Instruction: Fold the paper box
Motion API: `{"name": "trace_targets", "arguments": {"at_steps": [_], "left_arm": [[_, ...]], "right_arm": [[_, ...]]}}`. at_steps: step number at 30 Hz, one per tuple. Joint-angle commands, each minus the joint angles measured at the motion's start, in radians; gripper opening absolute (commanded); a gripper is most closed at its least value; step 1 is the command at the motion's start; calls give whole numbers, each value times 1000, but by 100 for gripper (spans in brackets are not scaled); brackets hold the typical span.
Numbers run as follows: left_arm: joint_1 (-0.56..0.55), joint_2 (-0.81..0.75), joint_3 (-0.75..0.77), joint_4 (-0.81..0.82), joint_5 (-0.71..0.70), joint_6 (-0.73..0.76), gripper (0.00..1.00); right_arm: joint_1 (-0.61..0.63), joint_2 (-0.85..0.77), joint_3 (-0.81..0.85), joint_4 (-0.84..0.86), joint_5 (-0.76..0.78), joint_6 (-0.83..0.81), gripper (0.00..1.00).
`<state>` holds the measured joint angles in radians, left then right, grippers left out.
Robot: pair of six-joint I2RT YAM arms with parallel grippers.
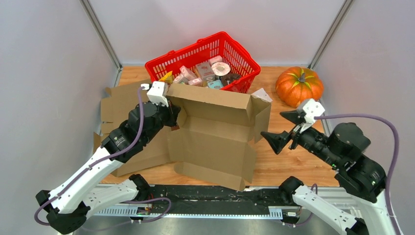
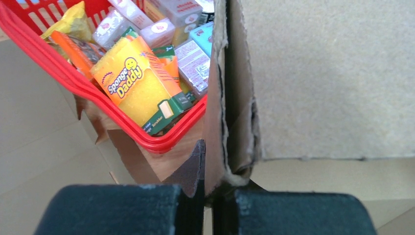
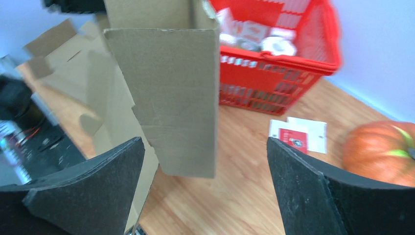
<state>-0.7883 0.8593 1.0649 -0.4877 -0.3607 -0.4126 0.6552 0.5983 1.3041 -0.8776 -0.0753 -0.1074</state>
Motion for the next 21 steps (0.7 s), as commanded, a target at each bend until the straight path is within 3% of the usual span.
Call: {"name": "trace_targets", "arguments": {"at_steps": [1,9,13,14,17,21], "left_arm": [[6,-11,26,66,62,11,0],[8,-3,47,38,37,11,0],[8,17,67,6,-26,-5,0],[8,21,73,-2,-44,-11,0],[6,50,99,-43,-107,-37,0],[6,83,121,-83,-147,-78,0]], "right_arm": [[-3,66,-6,34,-289,-60,100],[-3,152,15,-3,-494,-57,98],[-2,144,-12,98,-475,101,98],[-2,146,-23,168,-460,230,99],[18,146,-72,230,-381,333,100],[151,202,-56,183,-52,423,96]]}}
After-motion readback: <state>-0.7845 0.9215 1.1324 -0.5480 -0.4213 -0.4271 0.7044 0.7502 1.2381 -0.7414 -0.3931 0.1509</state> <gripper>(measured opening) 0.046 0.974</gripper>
